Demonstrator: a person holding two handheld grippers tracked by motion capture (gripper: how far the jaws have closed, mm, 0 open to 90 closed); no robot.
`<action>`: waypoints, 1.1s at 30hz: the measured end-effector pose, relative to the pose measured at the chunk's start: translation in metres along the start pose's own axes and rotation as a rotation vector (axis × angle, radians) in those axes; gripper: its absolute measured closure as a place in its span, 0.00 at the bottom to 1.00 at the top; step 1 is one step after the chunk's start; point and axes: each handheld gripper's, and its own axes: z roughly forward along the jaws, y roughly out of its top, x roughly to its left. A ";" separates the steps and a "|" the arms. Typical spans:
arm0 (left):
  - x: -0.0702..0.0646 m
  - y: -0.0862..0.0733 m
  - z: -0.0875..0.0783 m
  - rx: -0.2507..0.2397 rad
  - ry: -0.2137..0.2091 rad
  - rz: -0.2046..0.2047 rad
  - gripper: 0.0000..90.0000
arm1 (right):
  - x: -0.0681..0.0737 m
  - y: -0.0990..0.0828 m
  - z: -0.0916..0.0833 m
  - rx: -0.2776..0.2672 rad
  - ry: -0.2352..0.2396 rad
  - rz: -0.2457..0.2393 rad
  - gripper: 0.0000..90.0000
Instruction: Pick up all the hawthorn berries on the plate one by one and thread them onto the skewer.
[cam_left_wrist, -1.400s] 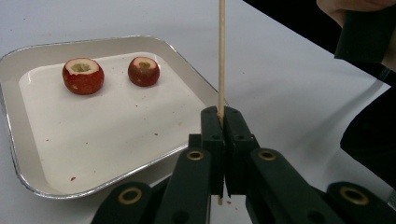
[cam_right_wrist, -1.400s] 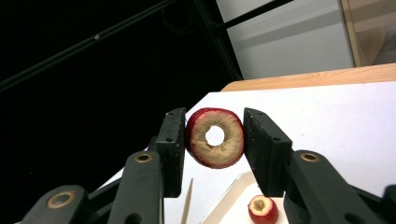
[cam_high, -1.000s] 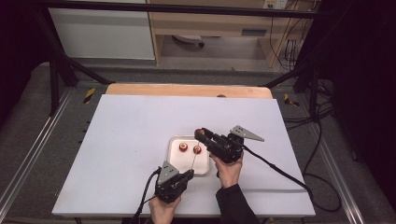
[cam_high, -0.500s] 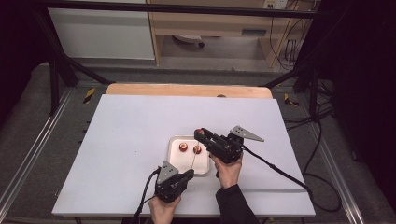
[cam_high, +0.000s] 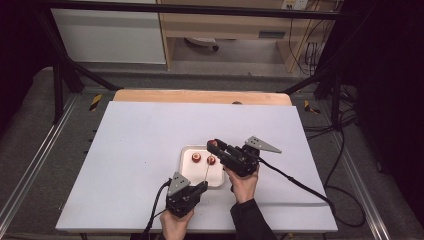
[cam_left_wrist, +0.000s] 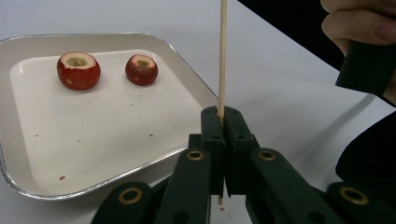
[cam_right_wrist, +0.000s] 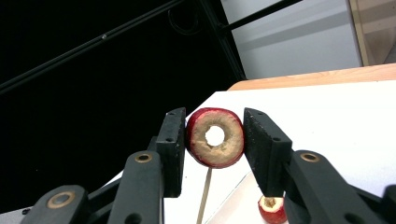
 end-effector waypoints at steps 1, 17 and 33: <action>0.000 0.000 0.000 -0.003 0.001 -0.004 0.98 | 0.000 0.000 0.000 -0.003 0.001 -0.005 0.68; -0.004 -0.003 0.000 -0.020 -0.024 -0.020 0.98 | 0.003 -0.001 -0.005 -0.018 0.000 -0.004 0.68; -0.004 -0.001 0.001 -0.028 -0.035 -0.043 0.98 | 0.002 -0.003 -0.008 -0.003 -0.010 -0.008 0.68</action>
